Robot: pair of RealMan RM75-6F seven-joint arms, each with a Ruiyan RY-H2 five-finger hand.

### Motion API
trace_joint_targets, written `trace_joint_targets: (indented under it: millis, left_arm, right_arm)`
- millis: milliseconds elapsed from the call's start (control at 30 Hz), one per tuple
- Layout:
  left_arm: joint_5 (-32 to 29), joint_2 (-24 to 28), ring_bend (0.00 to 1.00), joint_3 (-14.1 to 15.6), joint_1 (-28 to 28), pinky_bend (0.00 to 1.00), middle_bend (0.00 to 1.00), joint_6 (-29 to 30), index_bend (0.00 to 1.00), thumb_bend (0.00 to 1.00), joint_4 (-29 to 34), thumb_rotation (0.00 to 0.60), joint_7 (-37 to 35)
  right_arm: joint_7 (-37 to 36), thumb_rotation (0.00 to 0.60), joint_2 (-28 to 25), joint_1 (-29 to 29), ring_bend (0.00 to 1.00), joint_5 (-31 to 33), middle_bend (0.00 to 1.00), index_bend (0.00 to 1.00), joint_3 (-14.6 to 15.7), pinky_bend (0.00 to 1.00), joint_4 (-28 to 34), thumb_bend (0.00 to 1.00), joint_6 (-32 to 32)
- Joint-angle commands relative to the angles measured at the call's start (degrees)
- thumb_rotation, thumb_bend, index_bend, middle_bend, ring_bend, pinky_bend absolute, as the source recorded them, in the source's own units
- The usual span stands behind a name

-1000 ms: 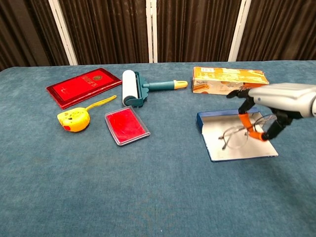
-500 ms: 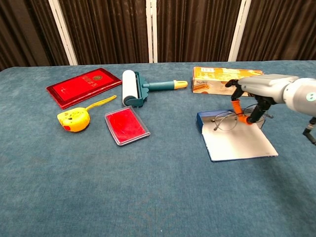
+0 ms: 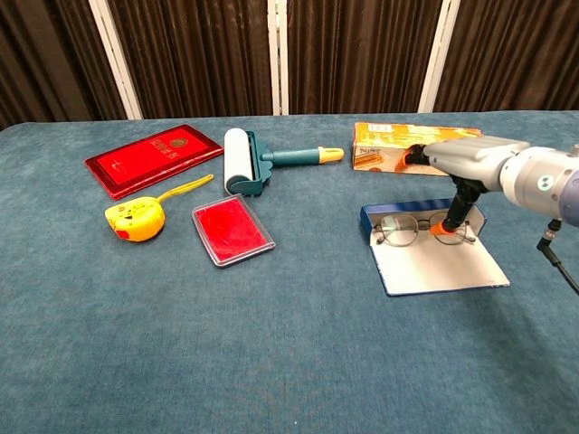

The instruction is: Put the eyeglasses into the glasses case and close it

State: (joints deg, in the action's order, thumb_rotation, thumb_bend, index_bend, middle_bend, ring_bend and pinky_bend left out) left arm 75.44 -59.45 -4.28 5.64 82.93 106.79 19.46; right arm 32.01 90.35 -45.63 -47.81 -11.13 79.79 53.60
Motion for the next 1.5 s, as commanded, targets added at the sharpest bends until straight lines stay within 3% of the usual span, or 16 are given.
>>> trace_joint_targets:
  millis: [33,200,500,1067,1333,1500]
  left_arm:
    - [0.1,0.0,0.00,0.1,0.0,0.00,0.00,0.0,0.00,0.00,0.0,0.600,0.1]
    - [0.1,-0.1,0.00,0.2,0.1,0.00,0.00,0.1,0.00,0.00,0.1,0.600,0.3]
    - [-1.0,-0.3,0.00,-0.1,0.4,0.00,0.00,-0.1,0.00,0.00,-0.2,0.600,0.4]
    - [-5.1,-0.8,0.00,-1.1,1.5,0.00,0.00,-2.0,0.00,0.00,-1.9,0.600,0.5]
    - [-4.8,-0.9,0.00,-0.8,1.5,0.00,0.00,-1.7,0.00,0.00,-1.6,0.600,0.6]
    - [-4.2,-0.6,0.00,-0.5,1.4,0.00,0.00,-1.4,0.00,0.00,-1.3,0.600,0.2]
  right_arm:
    - [-1.0,0.600,-1.0,0.5,0.00,-1.6,0.00,0.00,0.1,0.00,1.0,0.05,1.0]
    - [-1.6,0.600,-1.9,0.9,0.00,-3.4,0.00,0.00,1.0,0.00,1.6,0.00,1.1]
    - [-1.4,0.600,2.7,-0.8,0.00,-3.2,0.00,0.00,1.3,0.00,-5.3,0.00,-1.1]
    - [-3.8,0.600,8.2,-3.7,0.00,-2.3,0.00,0.00,-2.0,0.00,-18.1,0.00,-4.2]
    - [-3.9,0.600,7.7,-3.1,0.00,-2.7,0.00,0.00,-2.2,0.00,-17.9,0.00,-3.4]
    - [-2.1,0.600,5.0,-1.4,0.00,-4.5,0.00,0.00,-0.7,0.00,-12.1,0.00,-0.4]
